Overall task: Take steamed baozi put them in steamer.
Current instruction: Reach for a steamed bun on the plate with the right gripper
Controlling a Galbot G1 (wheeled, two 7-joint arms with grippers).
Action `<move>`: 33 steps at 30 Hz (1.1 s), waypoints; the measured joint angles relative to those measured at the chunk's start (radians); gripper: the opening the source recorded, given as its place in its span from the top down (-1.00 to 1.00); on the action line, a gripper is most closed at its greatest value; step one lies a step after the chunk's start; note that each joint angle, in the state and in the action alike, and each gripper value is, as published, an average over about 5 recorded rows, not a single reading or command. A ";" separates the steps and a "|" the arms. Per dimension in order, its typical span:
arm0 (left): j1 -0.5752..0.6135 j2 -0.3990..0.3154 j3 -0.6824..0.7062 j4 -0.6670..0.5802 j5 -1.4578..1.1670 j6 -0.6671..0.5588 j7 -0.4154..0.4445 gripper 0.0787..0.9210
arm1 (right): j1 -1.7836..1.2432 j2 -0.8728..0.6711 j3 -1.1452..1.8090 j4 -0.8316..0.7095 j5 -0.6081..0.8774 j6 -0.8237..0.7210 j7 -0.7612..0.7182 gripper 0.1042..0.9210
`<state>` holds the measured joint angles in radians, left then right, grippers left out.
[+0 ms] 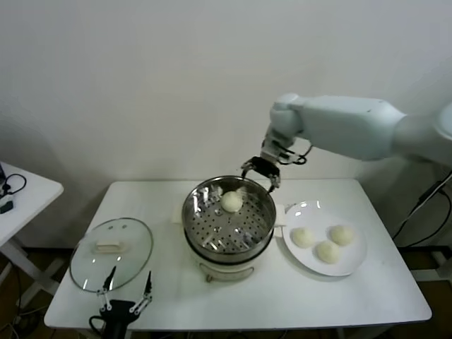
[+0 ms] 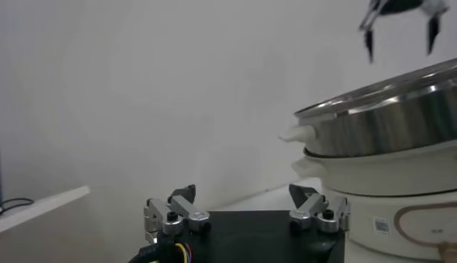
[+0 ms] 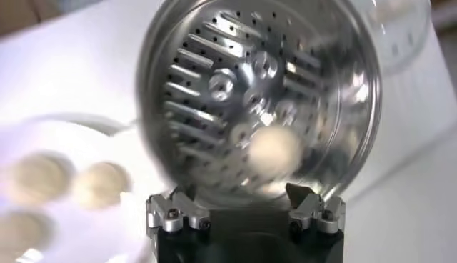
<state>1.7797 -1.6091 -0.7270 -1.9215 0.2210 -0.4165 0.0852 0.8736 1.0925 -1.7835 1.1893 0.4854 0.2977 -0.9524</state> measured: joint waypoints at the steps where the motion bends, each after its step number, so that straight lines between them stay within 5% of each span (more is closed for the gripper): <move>1: 0.001 0.000 0.000 -0.001 0.000 0.000 0.000 -0.77 | 0.011 -0.023 -0.020 0.019 0.024 -0.038 0.007 -0.76; 15: 0.008 0.000 0.002 0.008 0.019 -0.011 -0.001 -0.77 | -0.011 -0.234 -0.111 0.180 0.139 -0.421 0.104 -0.76; 33: 0.003 0.000 -0.015 0.045 0.039 -0.020 -0.015 -0.77 | -0.293 -0.233 0.039 0.098 0.051 -0.559 0.174 -0.76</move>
<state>1.7824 -1.6092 -0.7423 -1.8764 0.2596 -0.4366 0.0704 0.5807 0.8591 -1.7446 1.2872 0.5363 -0.2612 -0.7788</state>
